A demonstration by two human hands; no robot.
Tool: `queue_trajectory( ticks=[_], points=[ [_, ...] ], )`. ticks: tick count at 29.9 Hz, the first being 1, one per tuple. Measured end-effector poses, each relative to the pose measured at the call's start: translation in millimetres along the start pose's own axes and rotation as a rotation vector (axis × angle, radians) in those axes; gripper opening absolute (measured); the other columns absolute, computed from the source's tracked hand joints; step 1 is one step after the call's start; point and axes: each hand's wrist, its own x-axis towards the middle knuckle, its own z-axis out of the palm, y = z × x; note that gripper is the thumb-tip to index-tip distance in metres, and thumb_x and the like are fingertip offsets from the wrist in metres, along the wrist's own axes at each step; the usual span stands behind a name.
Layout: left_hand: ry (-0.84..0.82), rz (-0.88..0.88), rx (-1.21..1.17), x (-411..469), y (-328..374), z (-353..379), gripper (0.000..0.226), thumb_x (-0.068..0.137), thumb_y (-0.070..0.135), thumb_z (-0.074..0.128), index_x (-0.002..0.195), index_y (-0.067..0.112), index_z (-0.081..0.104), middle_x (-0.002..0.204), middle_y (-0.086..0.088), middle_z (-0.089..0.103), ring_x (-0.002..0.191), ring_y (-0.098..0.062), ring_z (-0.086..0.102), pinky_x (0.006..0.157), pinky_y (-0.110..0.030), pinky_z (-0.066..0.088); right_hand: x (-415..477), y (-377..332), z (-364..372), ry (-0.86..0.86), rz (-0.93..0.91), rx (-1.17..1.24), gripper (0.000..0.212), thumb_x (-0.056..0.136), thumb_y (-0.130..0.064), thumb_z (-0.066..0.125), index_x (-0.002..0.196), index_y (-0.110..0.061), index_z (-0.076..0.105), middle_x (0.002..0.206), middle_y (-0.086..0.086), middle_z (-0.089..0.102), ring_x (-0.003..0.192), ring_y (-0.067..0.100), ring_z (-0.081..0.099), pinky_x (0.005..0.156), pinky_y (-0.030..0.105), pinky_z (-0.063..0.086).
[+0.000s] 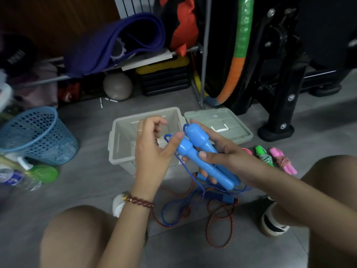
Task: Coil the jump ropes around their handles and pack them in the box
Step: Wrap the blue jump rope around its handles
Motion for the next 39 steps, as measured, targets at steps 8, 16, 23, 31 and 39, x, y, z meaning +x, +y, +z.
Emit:
queue_trajectory(
  ticks=[8,16,23,31,39],
  points=[
    [-0.363,-0.113,-0.274,-10.0,16.1,1.4,0.037,0.086,0.045,0.048,0.121,0.033,0.05,0.1,0.0,0.05,0.063,-0.008,0.053,0.045,-0.023,0.045,-3.6,2.2,8.9,-0.027,0.096,-0.099,0.071,0.088,-0.019,0.059,0.144,-0.038,0.02,0.108,0.017,0.065,0.066,0.023,0.061,0.05,0.03,0.05],
    [-0.361,-0.066,-0.211,-14.3,21.2,9.9,0.013,0.08,0.011,0.069,0.087,0.014,0.058,0.087,-0.003,0.061,0.081,-0.022,0.059,0.074,-0.037,0.052,-10.8,-4.5,2.2,-0.051,0.196,-0.165,0.046,0.093,-0.008,0.055,0.124,-0.021,0.024,0.077,0.014,0.065,0.061,0.025,0.064,0.057,0.034,0.054],
    [-0.134,-0.038,-0.202,-5.4,22.4,-0.9,0.019,0.073,0.021,0.069,0.082,0.019,0.052,0.076,0.013,0.058,0.073,-0.008,0.054,0.067,-0.02,0.046,-18.2,-23.0,-12.2,-0.212,0.18,-0.108,0.045,0.092,-0.01,0.051,0.131,-0.027,0.037,0.115,0.02,0.059,0.093,0.035,0.064,0.072,0.046,0.057],
    [-0.191,0.018,-0.213,-13.4,27.2,3.0,0.021,0.074,0.022,0.07,0.079,0.022,0.05,0.076,0.005,0.056,0.071,-0.016,0.054,0.066,-0.025,0.046,-23.8,-20.8,-6.0,-0.238,0.086,-0.137,0.057,0.09,-0.007,0.057,0.129,-0.039,0.031,0.111,0.021,0.062,0.091,0.046,0.064,0.072,0.057,0.055],
    [-0.159,-0.059,-0.25,-11.9,29.0,6.2,0.019,0.082,0.002,0.067,0.081,0.006,0.048,0.078,0.001,0.063,0.072,-0.006,0.059,0.067,-0.022,0.05,-19.6,-18.4,1.3,-0.09,-0.047,-0.38,0.087,0.079,0.004,0.07,0.144,-0.037,0.029,0.115,0.011,0.063,0.062,0.032,0.065,0.057,0.042,0.056]
  ],
)
